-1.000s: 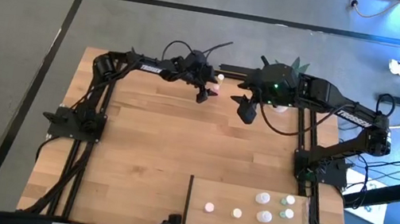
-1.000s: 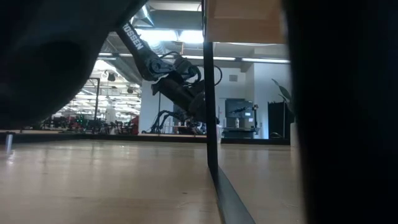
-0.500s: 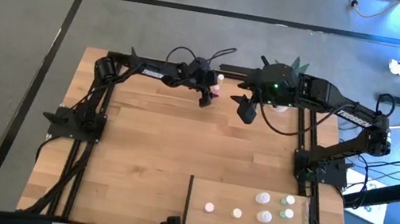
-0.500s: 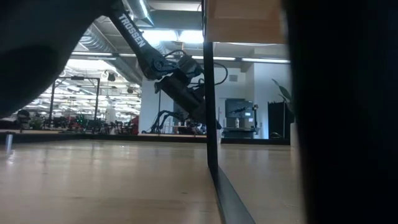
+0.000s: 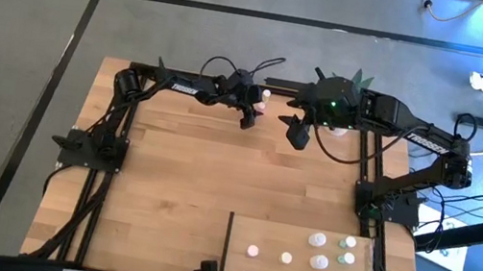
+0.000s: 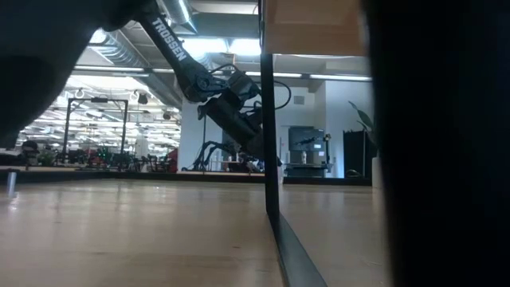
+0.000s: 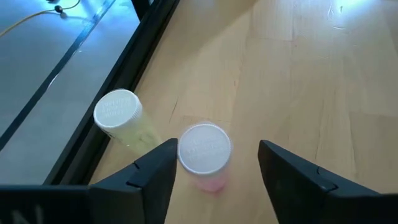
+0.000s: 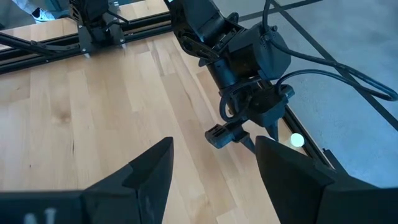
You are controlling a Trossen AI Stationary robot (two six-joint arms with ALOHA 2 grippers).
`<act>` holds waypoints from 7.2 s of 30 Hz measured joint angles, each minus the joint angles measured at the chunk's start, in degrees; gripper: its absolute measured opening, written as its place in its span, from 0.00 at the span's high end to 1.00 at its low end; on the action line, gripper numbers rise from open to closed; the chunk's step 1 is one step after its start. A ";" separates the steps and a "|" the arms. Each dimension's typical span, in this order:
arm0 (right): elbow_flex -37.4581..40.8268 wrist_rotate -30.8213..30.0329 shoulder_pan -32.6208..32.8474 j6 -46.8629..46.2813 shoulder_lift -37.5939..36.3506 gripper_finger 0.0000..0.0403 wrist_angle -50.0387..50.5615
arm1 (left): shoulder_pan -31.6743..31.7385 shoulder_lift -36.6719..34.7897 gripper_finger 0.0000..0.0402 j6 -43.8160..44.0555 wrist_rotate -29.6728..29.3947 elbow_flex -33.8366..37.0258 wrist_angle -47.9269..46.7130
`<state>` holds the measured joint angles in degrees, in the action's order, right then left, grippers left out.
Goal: Pick and place medicine bottles onto shelf by color
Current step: Put the pink pill bottle on the shelf aligned with the other pink pill bottle
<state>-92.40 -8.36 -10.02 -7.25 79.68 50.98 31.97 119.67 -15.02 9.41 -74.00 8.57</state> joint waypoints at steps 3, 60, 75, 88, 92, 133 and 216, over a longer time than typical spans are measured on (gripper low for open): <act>0.00 -0.02 0.01 0.00 0.00 0.43 0.00 | 0.00 -0.01 0.50 -0.01 0.00 0.00 0.00; -0.02 0.02 0.02 0.22 0.00 0.43 1.12 | -0.70 -12.57 0.71 2.81 3.68 0.02 -18.61; -0.02 1.09 0.04 0.52 -0.02 0.43 1.66 | -5.36 -30.56 0.71 2.91 3.58 0.00 -28.29; -0.04 10.23 0.04 6.04 -4.90 0.43 4.12 | -17.01 -37.12 0.71 12.13 -1.67 -1.08 -31.08; -0.07 16.50 0.04 8.70 -5.28 0.43 4.95 | -22.91 -36.81 0.71 13.59 -6.42 -3.81 -30.92; -0.04 47.09 0.20 16.76 -5.33 0.43 10.60 | -42.38 -26.96 0.71 15.58 2.43 -10.56 -29.71; 0.00 50.88 0.48 25.57 -5.31 0.43 9.57 | -50.80 -20.99 0.71 21.95 -15.76 -10.54 -27.57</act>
<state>-92.40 42.52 -9.54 18.33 74.37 60.55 -18.83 98.67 6.93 -6.35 -84.53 -19.00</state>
